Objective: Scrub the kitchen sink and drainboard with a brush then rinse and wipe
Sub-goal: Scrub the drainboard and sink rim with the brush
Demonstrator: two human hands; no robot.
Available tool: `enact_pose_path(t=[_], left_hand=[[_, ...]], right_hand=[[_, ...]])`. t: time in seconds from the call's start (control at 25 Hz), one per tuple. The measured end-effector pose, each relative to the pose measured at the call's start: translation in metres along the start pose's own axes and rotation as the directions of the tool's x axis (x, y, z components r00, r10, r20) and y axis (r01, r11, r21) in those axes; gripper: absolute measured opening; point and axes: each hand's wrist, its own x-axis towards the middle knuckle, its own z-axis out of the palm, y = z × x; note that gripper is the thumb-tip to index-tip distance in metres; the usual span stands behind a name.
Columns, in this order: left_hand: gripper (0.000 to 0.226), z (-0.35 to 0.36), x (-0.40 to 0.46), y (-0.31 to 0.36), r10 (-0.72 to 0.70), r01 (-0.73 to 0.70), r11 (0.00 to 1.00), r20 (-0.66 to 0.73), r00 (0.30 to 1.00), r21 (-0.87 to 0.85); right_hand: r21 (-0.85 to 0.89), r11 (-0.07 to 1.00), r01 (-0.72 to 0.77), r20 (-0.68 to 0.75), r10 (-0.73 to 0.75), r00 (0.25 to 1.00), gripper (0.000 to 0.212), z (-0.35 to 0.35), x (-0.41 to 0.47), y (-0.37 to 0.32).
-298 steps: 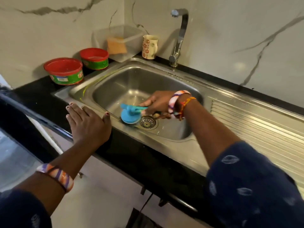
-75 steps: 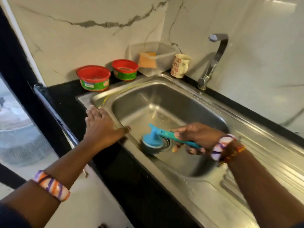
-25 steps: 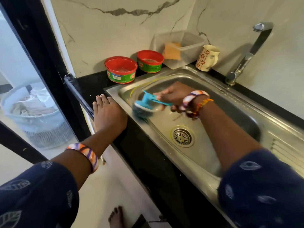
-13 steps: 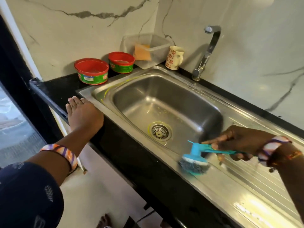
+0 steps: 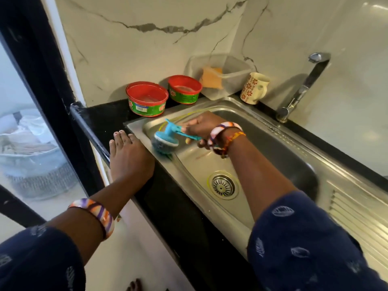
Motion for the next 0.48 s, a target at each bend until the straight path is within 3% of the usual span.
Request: enact_pose_path(t=[0.2,0.36,0.4,0.48], left_hand=[[0.056,-0.005,-0.003,0.003,-0.009,0.010,0.999,0.024,1.000,-0.033],[0.055,-0.006,-0.005,0.003,-0.015,0.016,0.999,0.036,0.999,-0.039],[0.055,-0.006,-0.005,0.003,-0.017,0.018,0.999,0.039,0.999,-0.035],[0.055,-0.005,-0.004,0.003,-0.014,0.016,1.000,0.041,0.999,-0.026]], right_hand=[[-0.047,0.979,-0.198,0.067,0.201,0.977,0.023,-0.054,-0.113,0.084],[-0.178,0.907,-0.380,0.214,0.413,0.885,0.064,-0.092,-0.206,0.132],[-0.161,0.898,-0.409,0.225,0.437,0.871,0.059,-0.096,-0.215,0.134],[-0.124,0.905,-0.408,0.204,0.425,0.882,0.027,-0.089,-0.216,0.121]])
